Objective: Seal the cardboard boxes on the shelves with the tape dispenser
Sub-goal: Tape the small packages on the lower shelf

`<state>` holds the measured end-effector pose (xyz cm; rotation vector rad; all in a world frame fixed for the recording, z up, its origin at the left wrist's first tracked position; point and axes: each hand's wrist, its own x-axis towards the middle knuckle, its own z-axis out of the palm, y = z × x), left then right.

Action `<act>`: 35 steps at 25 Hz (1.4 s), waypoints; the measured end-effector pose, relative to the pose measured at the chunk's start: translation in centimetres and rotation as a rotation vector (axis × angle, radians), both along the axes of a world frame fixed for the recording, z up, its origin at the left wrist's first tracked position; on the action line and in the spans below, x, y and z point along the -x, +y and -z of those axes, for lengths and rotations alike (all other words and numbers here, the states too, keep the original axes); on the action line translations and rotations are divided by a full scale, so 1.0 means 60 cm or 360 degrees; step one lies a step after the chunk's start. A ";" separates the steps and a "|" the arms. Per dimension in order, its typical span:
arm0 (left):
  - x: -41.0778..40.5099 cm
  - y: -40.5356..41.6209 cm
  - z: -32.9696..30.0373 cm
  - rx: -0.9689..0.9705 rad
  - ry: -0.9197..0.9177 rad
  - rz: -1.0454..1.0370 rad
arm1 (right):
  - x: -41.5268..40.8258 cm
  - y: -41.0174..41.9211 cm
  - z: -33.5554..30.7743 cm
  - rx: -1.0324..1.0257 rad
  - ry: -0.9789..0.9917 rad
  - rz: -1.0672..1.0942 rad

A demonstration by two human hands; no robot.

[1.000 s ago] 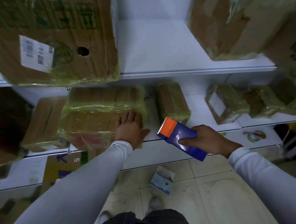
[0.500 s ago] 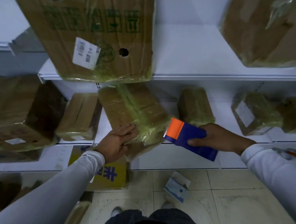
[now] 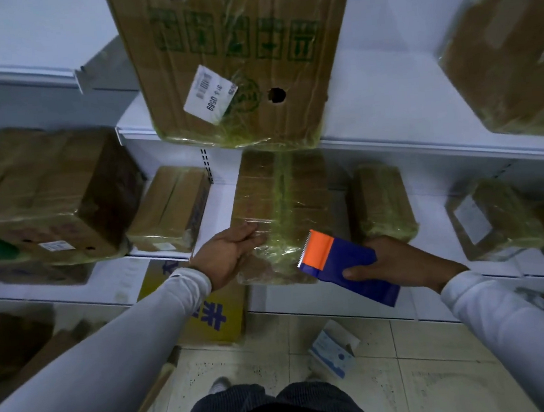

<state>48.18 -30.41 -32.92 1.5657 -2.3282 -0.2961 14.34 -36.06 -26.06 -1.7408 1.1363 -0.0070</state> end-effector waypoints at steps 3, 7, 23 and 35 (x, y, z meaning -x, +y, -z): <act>-0.001 0.001 -0.006 -0.0162 0.0065 -0.0030 | -0.009 0.007 -0.003 -0.0005 -0.0002 -0.0022; 0.007 0.002 -0.033 -0.0424 0.0761 -0.0196 | -0.024 0.019 -0.012 0.0007 -0.0029 -0.0027; -0.007 0.039 -0.049 -0.0941 0.1409 -0.0209 | -0.141 0.038 -0.007 0.0012 -0.0134 -0.0282; -0.094 0.020 -0.031 -0.0890 0.1395 -0.0695 | -0.068 -0.034 -0.039 -0.0092 0.0103 -0.0243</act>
